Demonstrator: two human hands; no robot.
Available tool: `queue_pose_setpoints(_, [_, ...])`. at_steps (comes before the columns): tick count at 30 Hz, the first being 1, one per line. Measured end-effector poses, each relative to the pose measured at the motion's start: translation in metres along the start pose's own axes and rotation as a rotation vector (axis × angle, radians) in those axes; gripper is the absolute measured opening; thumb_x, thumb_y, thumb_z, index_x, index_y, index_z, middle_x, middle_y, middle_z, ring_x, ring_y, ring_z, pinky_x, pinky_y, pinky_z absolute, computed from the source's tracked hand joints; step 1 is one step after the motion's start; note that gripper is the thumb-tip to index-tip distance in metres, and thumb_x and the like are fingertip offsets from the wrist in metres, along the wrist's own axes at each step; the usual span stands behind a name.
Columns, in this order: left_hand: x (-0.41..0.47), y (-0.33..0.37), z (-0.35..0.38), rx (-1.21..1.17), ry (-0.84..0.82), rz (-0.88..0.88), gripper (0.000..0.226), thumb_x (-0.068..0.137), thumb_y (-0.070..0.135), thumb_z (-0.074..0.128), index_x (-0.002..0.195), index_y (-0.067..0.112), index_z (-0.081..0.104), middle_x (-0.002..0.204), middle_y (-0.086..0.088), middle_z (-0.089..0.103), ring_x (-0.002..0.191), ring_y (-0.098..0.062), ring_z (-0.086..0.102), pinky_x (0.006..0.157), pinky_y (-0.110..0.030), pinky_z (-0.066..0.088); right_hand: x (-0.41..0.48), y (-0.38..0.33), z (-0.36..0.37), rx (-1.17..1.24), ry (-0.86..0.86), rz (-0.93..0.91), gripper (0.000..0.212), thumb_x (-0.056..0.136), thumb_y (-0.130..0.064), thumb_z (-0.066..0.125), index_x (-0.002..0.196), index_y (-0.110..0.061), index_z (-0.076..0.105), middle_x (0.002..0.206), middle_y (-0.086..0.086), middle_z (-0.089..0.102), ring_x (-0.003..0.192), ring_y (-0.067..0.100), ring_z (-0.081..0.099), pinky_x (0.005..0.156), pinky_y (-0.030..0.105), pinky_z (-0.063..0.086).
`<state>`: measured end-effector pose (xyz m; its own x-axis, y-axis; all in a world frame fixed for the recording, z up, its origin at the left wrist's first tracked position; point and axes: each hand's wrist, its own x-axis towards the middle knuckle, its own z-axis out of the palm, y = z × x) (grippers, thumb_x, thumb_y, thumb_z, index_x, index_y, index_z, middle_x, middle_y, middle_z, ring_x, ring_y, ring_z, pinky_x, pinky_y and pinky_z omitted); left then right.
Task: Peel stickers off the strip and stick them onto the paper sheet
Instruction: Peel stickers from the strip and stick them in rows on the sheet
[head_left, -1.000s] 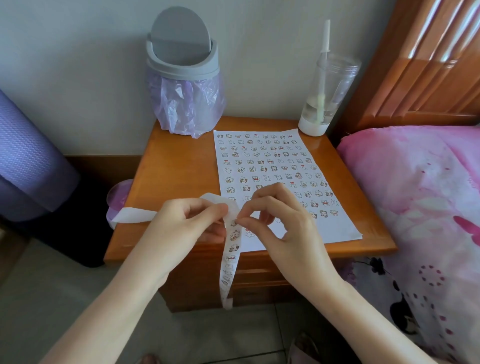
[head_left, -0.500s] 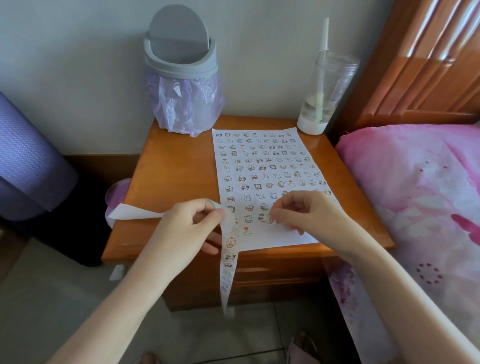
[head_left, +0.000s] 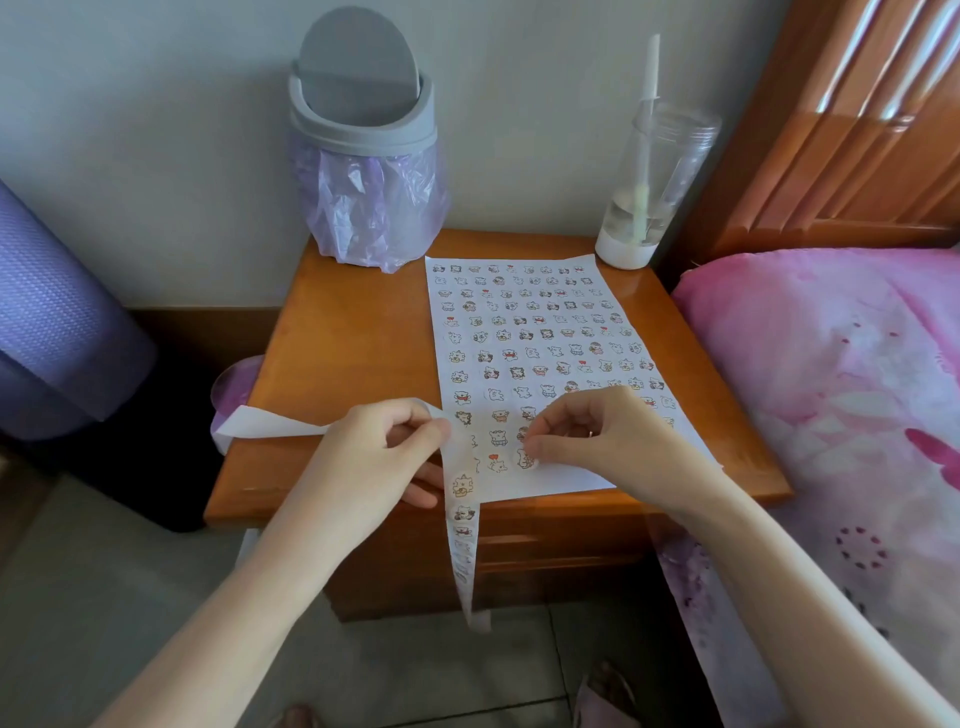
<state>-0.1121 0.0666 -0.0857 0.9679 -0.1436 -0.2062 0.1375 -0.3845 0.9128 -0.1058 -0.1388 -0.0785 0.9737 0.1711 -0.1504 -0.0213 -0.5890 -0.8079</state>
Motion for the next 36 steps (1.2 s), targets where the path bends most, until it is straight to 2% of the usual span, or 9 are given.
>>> queue_pose_setpoints(4, [0.001,0.000,0.000,-0.008,-0.001,-0.001,0.016,0.093,0.021,0.054,0.083,0.018,0.066,0.078,0.012,0.073,0.066,-0.008,0.072,0.063,-0.032,0.061,0.000,0.001,0.003,-0.008,0.020,-0.022,0.002,0.081,-0.018,0.071,0.082,-0.017,0.072,0.077,-0.003,0.071,0.060,-0.003,0.057,0.058,0.009,0.045])
queue_pose_setpoints(6, [0.001,-0.001,0.000,-0.001,-0.007,0.002,0.016,0.093,0.022,0.054,0.084,0.019,0.066,0.080,0.012,0.073,0.066,-0.008,0.071,0.063,-0.033,0.061,0.000,0.003,0.004,-0.017,0.030,-0.030,0.002,0.081,-0.017,0.070,0.082,-0.017,0.072,0.075,-0.004,0.070,0.058,-0.005,0.054,0.057,0.006,0.043])
queue_pose_setpoints(17, [0.001,-0.002,0.000,0.038,-0.012,0.006,0.014,0.092,0.026,0.054,0.085,0.021,0.064,0.083,0.015,0.071,0.067,-0.009,0.072,0.067,-0.037,0.061,0.000,0.004,0.005,-0.028,0.051,-0.037,0.002,0.081,-0.018,0.071,0.083,-0.018,0.072,0.073,-0.007,0.068,0.055,-0.007,0.052,0.054,0.005,0.040])
queue_pose_setpoints(27, [0.001,-0.002,0.001,0.026,-0.010,0.019,0.014,0.093,0.024,0.054,0.084,0.021,0.064,0.081,0.017,0.069,0.065,-0.005,0.071,0.061,-0.028,0.060,0.000,0.004,0.009,-0.066,0.085,-0.047,0.003,0.081,-0.019,0.070,0.083,-0.019,0.072,0.078,-0.003,0.070,0.056,-0.004,0.051,0.055,0.007,0.043])
queue_pose_setpoints(32, [0.001,-0.002,0.001,0.038,-0.013,0.028,0.014,0.093,0.024,0.053,0.085,0.021,0.064,0.083,0.017,0.070,0.067,-0.005,0.071,0.064,-0.032,0.061,0.000,0.005,0.012,-0.087,0.103,-0.056,0.004,0.081,-0.018,0.070,0.084,-0.016,0.071,0.070,-0.010,0.062,0.054,-0.007,0.049,0.051,0.006,0.039])
queue_pose_setpoints(36, [0.002,-0.002,0.001,0.052,-0.015,0.029,0.013,0.093,0.025,0.053,0.086,0.020,0.064,0.084,0.017,0.069,0.068,-0.006,0.071,0.065,-0.033,0.061,0.000,0.008,0.015,-0.093,0.126,-0.069,0.002,0.080,-0.018,0.071,0.081,-0.017,0.070,0.062,-0.012,0.053,0.050,-0.003,0.044,0.049,0.008,0.036])
